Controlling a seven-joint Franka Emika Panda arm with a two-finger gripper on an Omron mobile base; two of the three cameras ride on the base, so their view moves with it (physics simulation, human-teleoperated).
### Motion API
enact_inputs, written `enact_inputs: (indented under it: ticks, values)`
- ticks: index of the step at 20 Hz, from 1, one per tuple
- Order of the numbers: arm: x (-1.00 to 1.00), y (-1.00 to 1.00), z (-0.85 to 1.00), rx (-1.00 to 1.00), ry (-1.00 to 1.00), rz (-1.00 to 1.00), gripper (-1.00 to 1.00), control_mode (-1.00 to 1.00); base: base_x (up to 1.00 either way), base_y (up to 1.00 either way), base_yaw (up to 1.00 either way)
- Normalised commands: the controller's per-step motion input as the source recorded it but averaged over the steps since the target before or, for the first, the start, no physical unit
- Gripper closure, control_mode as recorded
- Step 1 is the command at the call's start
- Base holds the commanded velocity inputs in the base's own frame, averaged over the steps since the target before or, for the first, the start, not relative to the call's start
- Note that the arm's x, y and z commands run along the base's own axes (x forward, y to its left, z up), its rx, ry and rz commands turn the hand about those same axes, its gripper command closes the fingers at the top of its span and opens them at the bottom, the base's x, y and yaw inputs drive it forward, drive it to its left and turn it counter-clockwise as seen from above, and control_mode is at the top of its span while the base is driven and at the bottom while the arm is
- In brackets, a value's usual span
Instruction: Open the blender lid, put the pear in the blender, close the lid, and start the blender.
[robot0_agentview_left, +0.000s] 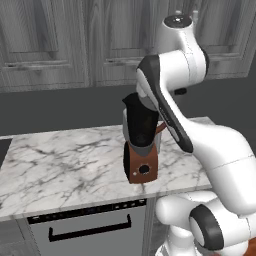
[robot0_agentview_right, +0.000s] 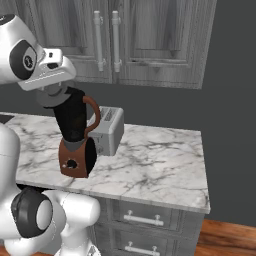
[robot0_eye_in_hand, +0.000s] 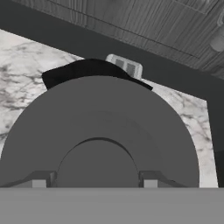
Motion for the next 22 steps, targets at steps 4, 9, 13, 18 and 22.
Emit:
enact_inputs:
  ticks: [4,9,13,18,22]
  values:
    - [0.24,0.12,0.0,0.0,0.09,0.0,1.0,-1.0,0.0,0.0,0.0]
    - [0.34,0.3,0.0,0.0,0.12,0.0,1.0,-1.0,0.0,0.0,0.0]
    - [0.39,0.22,0.0,0.0,0.08,0.0,1.0,-1.0,0.0,0.0,0.0]
    - [0.27,0.01,0.0,0.0,0.01,-0.02,1.0,-1.0,0.0,0.0,0.0]
    - [0.1,0.0,-0.1,0.0,0.0,-0.01,1.0,-1.0,0.0,0.0,0.0]
